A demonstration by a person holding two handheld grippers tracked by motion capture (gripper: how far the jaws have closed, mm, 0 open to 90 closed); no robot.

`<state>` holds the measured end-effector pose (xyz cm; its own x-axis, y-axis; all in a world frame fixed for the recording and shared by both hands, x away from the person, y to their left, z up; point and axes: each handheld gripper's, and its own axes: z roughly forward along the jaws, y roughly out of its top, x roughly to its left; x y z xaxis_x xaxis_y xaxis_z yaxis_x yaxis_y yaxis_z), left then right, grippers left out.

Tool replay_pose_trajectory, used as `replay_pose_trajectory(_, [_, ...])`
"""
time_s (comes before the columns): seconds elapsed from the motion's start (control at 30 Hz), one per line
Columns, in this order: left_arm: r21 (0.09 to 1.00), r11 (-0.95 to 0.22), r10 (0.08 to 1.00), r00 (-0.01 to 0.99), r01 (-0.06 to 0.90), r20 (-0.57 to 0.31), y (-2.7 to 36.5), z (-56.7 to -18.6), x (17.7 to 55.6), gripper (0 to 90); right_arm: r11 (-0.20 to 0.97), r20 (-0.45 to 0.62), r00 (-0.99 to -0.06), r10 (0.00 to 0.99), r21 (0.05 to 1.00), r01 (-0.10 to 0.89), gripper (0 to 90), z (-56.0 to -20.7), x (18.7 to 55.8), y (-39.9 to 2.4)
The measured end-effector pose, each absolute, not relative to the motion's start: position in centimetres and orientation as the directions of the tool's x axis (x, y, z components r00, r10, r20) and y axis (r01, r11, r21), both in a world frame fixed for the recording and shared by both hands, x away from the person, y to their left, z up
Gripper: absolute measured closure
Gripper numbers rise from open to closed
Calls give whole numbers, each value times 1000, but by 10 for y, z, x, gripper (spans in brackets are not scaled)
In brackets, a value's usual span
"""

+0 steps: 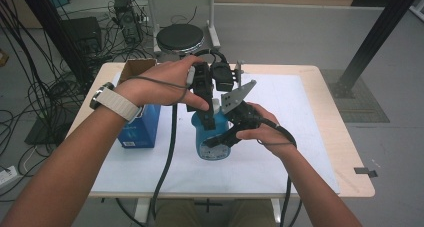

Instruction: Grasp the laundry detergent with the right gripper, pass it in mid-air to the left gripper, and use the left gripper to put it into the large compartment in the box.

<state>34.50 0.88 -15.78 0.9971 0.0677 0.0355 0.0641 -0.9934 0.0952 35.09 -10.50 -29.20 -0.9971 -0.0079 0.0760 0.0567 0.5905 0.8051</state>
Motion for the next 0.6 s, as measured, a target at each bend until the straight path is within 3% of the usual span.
replay_pose_trajectory(0.6, [101, -993, 72, 997, 68, 34, 10, -158, 345, 91, 589, 77, -997, -7, 806, 58, 433, -293, 352, -104])
